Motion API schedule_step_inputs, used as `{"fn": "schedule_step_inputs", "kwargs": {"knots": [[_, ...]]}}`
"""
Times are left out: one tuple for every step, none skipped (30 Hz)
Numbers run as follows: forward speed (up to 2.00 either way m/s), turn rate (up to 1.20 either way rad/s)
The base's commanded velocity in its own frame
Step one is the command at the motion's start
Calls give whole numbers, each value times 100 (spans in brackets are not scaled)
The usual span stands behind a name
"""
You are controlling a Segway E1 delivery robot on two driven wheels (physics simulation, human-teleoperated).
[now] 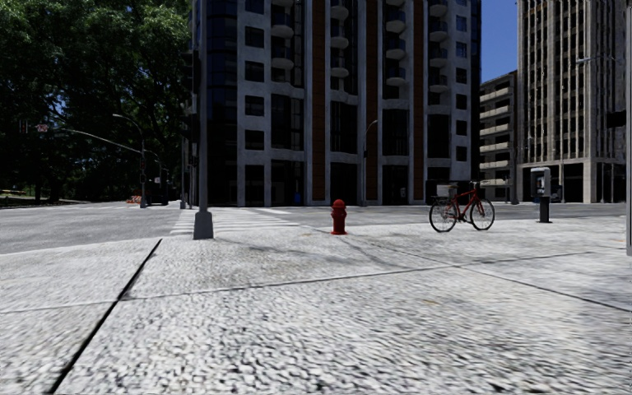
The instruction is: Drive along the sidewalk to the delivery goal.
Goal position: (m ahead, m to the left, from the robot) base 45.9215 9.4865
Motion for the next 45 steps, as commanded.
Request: {"fn": "schedule_step_inputs", "kwargs": {"knots": [[200,0],[200,0],[200,0],[200,0],[200,0],[200,0],[200,0],[200,0],[200,0],[200,0],[200,0],[200,0],[200,0],[200,0],[200,0],[200,0],[200,0],[200,0],[200,0],[200,0],[200,0],[200,0],[200,0],[200,0],[200,0],[200,0],[200,0],[200,0],[200,0],[200,0],[200,0],[200,0],[200,0],[200,0],[200,5],[200,6],[200,7],[200,7],[200,7],[200,15],[200,24],[200,32],[200,41],[200,41],[200,53]]}}
